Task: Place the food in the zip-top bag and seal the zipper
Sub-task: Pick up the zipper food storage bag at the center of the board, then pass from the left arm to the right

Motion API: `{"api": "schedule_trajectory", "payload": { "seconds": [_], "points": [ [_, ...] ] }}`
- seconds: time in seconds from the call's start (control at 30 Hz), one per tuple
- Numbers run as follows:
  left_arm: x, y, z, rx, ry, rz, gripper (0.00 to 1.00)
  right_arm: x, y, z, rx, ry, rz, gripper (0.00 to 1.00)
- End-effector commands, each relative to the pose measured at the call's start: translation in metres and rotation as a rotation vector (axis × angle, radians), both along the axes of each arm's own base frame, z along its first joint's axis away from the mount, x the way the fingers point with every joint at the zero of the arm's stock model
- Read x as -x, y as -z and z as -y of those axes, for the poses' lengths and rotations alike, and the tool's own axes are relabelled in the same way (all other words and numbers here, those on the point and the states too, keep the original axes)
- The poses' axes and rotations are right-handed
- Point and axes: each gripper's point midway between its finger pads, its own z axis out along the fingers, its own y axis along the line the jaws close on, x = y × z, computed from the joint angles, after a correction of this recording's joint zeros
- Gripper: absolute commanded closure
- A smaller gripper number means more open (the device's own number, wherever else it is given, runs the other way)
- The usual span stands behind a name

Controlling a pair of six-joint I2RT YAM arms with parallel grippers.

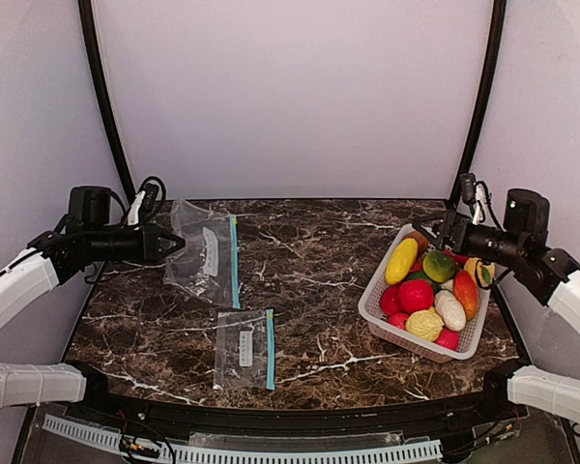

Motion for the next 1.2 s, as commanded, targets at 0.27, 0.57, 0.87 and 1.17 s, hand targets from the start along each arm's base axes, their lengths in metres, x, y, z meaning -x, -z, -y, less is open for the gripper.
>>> {"api": "schedule_trajectory", "payload": {
  "seconds": [0.27, 0.57, 0.87, 1.17],
  "points": [
    [-0.013, -0.127, 0.056, 0.275, 0.366, 0.400, 0.99, 0.006, -0.061, -0.120, -0.118, -0.285, 0.126, 0.12],
    [0.023, -0.125, 0.056, 0.320, 0.478, 0.520, 0.99, 0.006, -0.059, -0.203, -0.197, -0.484, 0.096, 0.20],
    [0.049, -0.127, 0.059, 0.303, 0.544, 0.580, 0.99, -0.015, -0.048, -0.248, -0.272, -0.546, 0.000, 0.24],
    [0.064, -0.122, 0.074, 0.305, 0.608, 0.578, 0.99, -0.007, -0.028, -0.283, -0.280, -0.613, -0.088, 0.31]
  ]
}}
